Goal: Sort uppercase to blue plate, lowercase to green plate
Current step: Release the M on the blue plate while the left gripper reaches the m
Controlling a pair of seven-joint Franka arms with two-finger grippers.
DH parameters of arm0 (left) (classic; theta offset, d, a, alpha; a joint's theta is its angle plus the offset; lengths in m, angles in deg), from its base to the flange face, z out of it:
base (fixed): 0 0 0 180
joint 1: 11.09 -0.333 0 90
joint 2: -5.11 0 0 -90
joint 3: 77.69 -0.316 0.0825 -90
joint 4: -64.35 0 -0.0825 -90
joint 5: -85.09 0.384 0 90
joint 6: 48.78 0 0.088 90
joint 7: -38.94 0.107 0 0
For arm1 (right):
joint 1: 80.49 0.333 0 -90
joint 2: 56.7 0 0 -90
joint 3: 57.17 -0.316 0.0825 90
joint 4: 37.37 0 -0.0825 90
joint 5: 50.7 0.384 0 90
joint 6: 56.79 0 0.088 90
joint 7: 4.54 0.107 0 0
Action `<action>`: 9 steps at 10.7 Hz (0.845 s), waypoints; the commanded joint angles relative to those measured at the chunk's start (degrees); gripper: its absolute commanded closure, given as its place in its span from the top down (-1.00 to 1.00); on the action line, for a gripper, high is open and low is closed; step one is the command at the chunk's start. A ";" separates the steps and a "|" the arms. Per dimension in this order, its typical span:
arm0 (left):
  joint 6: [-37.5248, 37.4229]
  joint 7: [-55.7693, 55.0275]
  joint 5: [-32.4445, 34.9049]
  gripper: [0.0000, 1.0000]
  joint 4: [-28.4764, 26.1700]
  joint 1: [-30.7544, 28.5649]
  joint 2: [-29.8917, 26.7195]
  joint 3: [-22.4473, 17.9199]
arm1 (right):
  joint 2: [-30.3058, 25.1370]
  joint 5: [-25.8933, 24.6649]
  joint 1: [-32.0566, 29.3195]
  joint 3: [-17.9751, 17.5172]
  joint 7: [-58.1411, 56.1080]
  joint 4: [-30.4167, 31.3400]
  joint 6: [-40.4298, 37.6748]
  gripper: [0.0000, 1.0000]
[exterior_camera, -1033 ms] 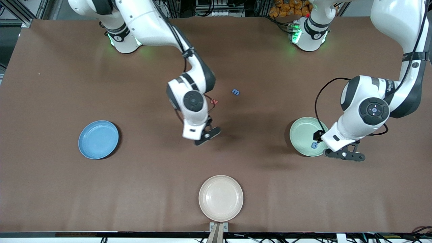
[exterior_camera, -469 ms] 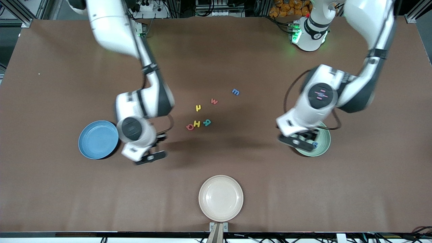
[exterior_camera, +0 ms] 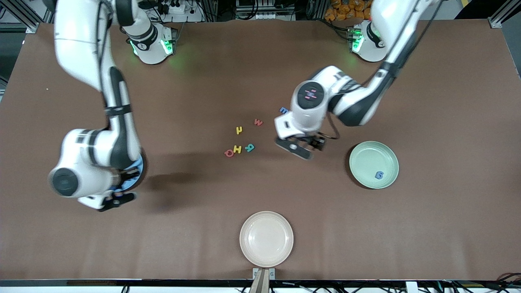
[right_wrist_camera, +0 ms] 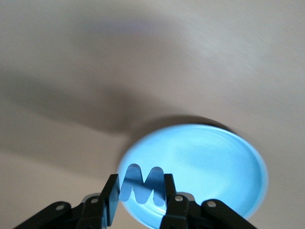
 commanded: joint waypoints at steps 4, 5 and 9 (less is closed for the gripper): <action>6.17 -2.19 -0.27 1.00 1.76 8.16 7.97 0.97 | -0.47 1.04 -2.98 -0.79 -3.89 1.84 -0.95 1.00; 7.22 -2.89 -0.01 1.00 1.68 9.40 9.03 0.97 | -0.38 1.04 -2.89 -0.79 -3.89 1.84 -0.95 1.00; 8.63 -8.42 0.00 1.00 1.68 12.48 11.50 0.97 | -0.29 1.04 -2.19 -0.97 -3.54 1.75 -0.60 1.00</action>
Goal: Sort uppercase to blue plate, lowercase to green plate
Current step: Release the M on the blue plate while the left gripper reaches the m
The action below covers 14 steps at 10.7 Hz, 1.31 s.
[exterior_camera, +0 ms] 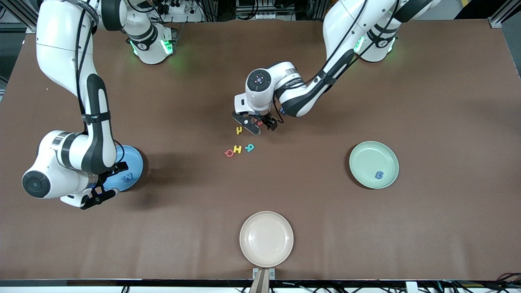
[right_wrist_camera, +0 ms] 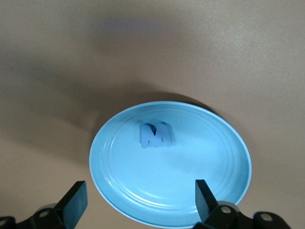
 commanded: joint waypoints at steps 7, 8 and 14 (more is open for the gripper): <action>2.35 -11.84 -0.01 0.81 1.25 1.45 3.05 -0.43 | -0.34 1.27 2.52 -0.97 3.25 0.33 0.08 1.00; 2.61 -12.54 0.08 0.77 1.25 1.72 3.31 -0.43 | -0.34 1.36 3.84 -1.23 5.71 0.33 0.08 1.00; 4.37 -21.52 10.63 0.60 1.16 3.04 4.28 -0.34 | -0.69 3.64 10.43 -1.41 13.22 0.33 0.08 1.00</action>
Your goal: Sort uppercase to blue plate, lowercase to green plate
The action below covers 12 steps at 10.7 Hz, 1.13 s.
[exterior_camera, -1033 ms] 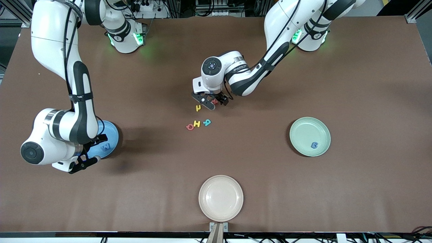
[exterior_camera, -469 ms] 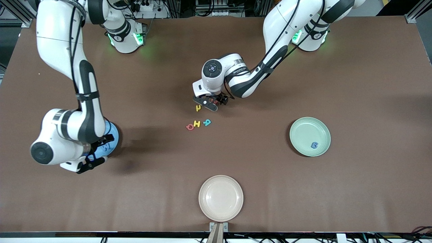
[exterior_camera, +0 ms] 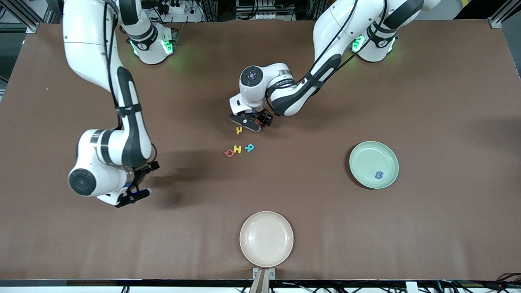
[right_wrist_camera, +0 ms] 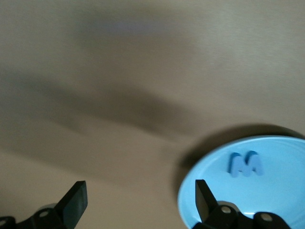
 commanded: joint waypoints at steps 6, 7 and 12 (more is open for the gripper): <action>0.40 -1.65 2.97 0.36 0.81 0.34 0.64 -0.34 | -1.14 2.17 4.49 -1.73 -19.23 -0.10 6.35 1.00; 0.40 -1.56 2.97 0.29 0.81 0.42 0.73 -0.34 | -1.31 2.18 5.89 -1.73 -19.78 -0.10 7.05 1.00; -0.04 -1.39 2.97 -0.07 -0.07 0.07 0.73 -0.42 | -1.40 2.18 9.33 -1.73 -19.87 0.16 9.87 1.00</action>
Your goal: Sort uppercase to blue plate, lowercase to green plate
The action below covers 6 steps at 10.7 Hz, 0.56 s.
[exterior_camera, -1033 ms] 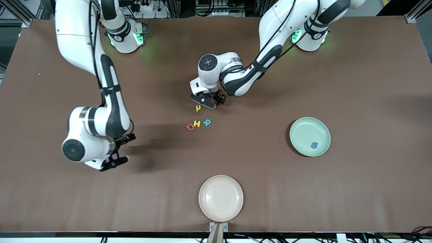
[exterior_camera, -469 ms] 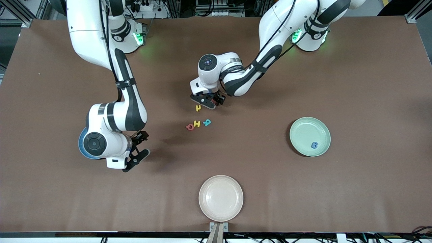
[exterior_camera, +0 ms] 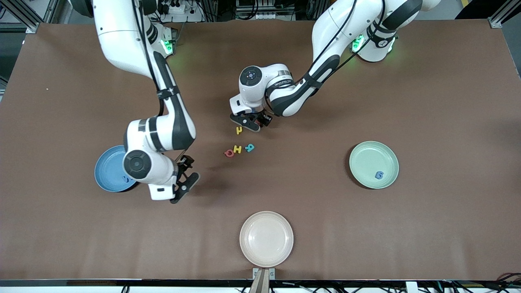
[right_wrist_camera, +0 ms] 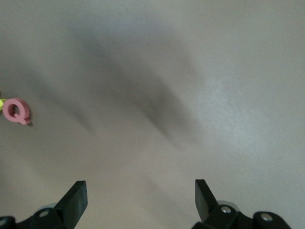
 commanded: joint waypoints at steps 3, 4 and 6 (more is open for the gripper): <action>-0.19 -1.31 1.89 -0.24 -0.48 -0.17 0.39 -0.23 | -1.21 1.04 -0.23 0.16 -1.46 1.11 0.18 1.00; -0.19 -1.31 1.89 -0.37 -0.74 -0.26 0.39 -0.32 | -1.21 1.04 -0.23 0.16 -1.46 1.03 0.18 1.00; -0.36 -1.22 1.98 -0.57 -1.10 -0.26 0.39 -1.02 | -1.12 1.04 -0.06 0.16 -1.46 0.94 0.18 1.00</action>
